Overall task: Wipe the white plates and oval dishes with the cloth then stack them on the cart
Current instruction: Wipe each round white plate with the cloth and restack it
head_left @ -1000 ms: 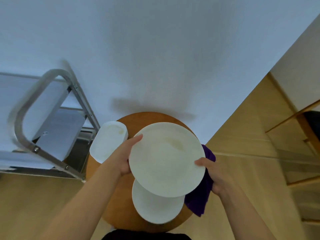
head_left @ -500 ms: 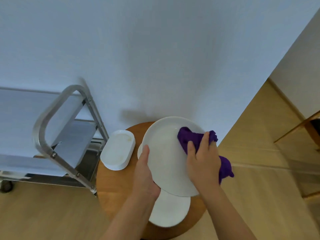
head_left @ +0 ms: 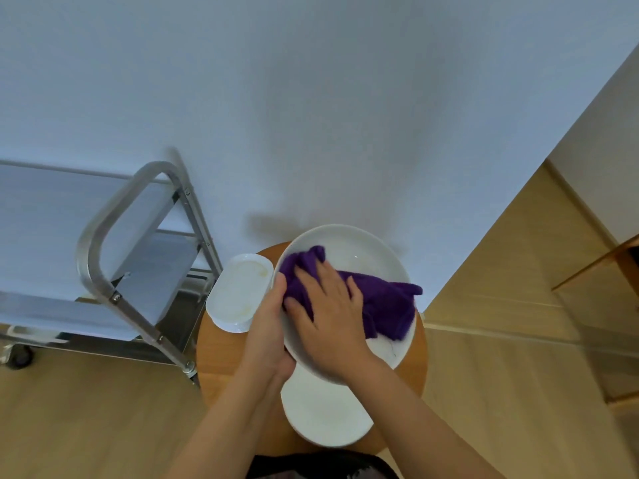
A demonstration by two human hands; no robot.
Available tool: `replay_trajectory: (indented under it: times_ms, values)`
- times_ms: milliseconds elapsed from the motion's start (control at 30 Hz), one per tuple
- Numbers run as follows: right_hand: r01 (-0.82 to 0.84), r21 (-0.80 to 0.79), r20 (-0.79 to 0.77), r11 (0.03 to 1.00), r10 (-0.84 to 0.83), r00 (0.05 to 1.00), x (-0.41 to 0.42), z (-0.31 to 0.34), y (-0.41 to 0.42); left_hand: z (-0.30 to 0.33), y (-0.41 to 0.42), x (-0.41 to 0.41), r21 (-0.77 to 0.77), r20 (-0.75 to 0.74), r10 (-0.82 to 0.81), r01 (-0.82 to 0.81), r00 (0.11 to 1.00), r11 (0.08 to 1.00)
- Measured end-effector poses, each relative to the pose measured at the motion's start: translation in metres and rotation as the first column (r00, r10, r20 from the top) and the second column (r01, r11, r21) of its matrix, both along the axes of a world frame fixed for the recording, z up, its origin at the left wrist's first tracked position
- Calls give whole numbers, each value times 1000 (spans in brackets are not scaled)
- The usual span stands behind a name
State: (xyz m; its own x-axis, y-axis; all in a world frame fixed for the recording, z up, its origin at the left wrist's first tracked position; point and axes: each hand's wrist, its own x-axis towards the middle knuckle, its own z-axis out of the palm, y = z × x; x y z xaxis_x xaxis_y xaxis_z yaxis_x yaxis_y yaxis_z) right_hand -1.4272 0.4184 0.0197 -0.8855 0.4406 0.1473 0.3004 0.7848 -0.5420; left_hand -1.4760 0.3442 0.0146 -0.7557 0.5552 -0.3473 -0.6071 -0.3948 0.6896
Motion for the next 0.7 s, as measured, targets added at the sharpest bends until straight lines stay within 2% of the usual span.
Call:
replay_trajectory:
  times_ms: [67,133,200,367,433,533,600,700]
  values:
    - [-143,-38,13,989,144,990,12,-6,-1,0,-2,-9,-31,98,51,-48,994,998]
    - [-237,-125,40,964,243,969,29,-16,0,0,-7,-18,-34,191,7,-1,981,999]
    - [-258,-157,53,953,269,962,44,-25,5,0,-11,-25,-14,221,-66,71,973,997]
    - [-347,32,85,937,343,935,69,-33,30,-6,-16,-24,89,179,-225,212,958,973]
    - [-370,113,138,922,354,925,78,-34,47,-5,-18,-27,62,138,-250,244,958,968]
    - [-363,302,170,882,324,930,86,-33,61,-5,-19,-31,-57,63,-255,259,965,964]
    - [-287,403,98,869,271,958,85,-37,61,-5,-17,-34,-117,51,-263,267,963,957]
    - [-131,371,-184,919,211,960,74,-35,57,-4,-18,-42,-191,103,-268,283,958,940]
